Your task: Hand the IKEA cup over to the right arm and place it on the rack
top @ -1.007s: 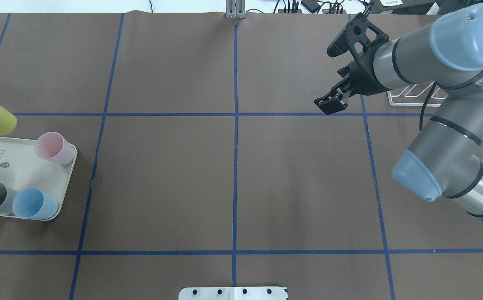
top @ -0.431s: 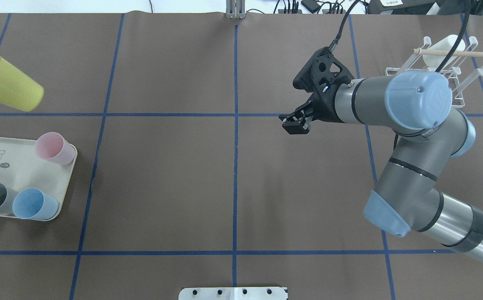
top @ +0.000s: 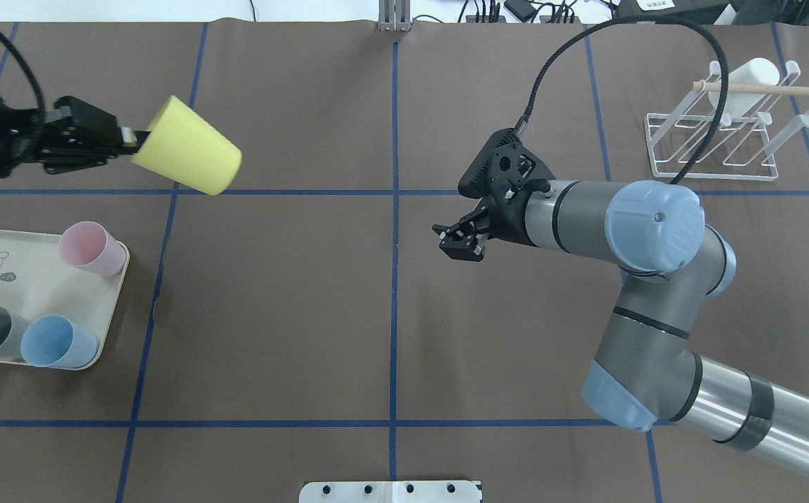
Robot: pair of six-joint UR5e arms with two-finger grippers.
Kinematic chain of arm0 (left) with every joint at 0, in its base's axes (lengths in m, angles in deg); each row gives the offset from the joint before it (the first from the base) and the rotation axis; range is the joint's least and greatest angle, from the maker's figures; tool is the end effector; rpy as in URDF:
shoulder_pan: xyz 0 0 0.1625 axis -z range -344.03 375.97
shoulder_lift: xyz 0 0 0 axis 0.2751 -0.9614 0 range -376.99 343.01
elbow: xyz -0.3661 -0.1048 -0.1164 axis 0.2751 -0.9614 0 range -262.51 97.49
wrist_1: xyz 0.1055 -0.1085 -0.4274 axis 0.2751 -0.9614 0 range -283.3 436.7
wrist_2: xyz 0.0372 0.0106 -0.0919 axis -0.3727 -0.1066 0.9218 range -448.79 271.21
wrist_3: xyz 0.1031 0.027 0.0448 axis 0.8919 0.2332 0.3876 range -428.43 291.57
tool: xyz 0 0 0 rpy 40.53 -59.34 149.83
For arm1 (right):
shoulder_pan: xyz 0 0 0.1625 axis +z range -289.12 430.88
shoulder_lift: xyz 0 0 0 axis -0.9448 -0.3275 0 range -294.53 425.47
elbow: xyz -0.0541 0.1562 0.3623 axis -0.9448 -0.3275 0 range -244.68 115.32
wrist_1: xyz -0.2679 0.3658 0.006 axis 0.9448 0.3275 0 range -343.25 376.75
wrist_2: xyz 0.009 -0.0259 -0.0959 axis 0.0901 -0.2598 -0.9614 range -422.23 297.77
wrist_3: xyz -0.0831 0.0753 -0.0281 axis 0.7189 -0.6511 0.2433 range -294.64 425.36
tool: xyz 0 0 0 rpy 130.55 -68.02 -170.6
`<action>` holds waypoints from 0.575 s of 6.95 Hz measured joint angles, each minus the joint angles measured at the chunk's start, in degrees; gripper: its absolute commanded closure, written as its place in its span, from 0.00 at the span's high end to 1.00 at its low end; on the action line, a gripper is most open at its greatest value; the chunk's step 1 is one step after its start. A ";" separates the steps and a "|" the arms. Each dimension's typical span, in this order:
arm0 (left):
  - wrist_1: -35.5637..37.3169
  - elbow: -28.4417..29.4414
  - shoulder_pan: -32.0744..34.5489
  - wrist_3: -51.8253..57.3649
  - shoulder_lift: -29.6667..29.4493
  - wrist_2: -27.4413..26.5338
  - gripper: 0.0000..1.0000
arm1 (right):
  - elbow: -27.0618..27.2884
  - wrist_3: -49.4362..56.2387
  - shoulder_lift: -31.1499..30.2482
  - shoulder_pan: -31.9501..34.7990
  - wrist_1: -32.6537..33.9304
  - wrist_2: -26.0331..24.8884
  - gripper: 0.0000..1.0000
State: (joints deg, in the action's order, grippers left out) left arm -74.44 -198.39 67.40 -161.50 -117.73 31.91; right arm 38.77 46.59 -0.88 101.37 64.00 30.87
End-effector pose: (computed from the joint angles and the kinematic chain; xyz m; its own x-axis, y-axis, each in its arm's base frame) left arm 0.2580 -0.4428 0.1831 -0.1032 0.0553 -0.9931 0.3520 0.9359 0.0156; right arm -0.4842 -0.4324 0.1881 0.4852 -0.8115 0.3257 -0.0044 0.3702 0.9289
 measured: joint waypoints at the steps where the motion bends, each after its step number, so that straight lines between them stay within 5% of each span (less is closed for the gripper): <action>1: 0.11 0.39 -4.76 -2.51 -2.49 -4.63 0.00 | -0.45 -0.29 0.58 -1.58 -1.55 -1.51 0.99; 4: 0.22 3.53 -11.99 -4.59 -6.84 -12.10 0.00 | -4.13 -0.03 0.90 -6.68 -16.05 -6.84 0.99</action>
State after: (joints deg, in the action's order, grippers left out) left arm -74.22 -194.86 55.41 -166.09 -124.57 19.81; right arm 34.64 46.57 0.03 94.70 47.95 24.03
